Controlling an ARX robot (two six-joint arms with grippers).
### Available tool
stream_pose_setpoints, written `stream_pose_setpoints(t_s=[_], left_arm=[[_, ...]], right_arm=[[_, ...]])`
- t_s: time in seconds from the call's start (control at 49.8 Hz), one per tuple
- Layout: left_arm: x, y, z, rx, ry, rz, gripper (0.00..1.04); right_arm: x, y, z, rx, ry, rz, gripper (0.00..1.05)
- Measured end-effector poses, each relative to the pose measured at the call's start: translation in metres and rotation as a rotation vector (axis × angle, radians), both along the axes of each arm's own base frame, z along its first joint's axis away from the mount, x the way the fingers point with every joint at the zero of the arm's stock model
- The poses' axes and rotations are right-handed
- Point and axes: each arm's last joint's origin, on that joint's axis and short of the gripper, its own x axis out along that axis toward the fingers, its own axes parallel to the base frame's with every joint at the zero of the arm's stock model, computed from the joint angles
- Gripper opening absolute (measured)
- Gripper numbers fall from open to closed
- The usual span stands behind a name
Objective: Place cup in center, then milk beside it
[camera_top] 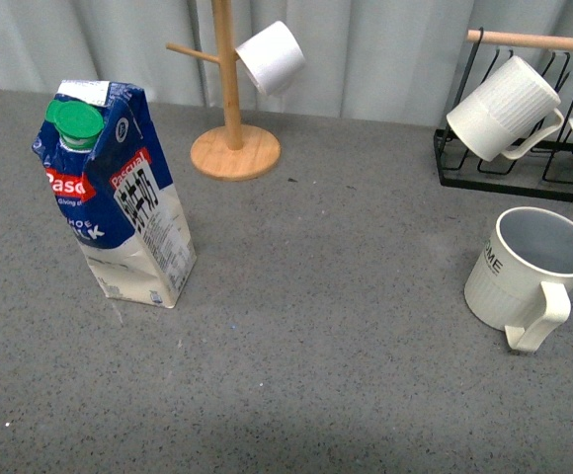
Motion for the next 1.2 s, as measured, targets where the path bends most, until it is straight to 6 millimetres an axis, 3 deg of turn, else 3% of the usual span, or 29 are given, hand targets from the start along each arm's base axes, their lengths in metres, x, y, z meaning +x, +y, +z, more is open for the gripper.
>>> stream_pose_setpoints(t_s=[0.08,0.261,0.402,0.743,1.044,1.205], left_arm=[[0.000,0.000,0.000,0.000,0.000,0.000,0.98],[0.000,0.000,0.000,0.000,0.000,0.000,0.98],[0.000,0.000,0.000,0.000,0.000,0.000,0.98],[0.000,0.000,0.000,0.000,0.000,0.000,0.98],[0.000,0.000,0.000,0.000,0.000,0.000,0.98],[0.000,0.000,0.000,0.000,0.000,0.000,0.98]], right_arm=[[0.005,0.000,-0.004,-0.113,0.087,-0.085,0.95],[0.028,-0.003,-0.002,-0.158,0.140,-0.042,0.95],[0.078,-0.014,0.009,-0.115,0.204,-0.020,0.95],[0.161,-0.018,-0.021,0.052,0.556,-0.008,0.95],[0.213,-0.007,-0.037,0.098,0.718,-0.017,0.95],[0.230,-0.003,-0.044,0.119,0.801,-0.028,0.95]])
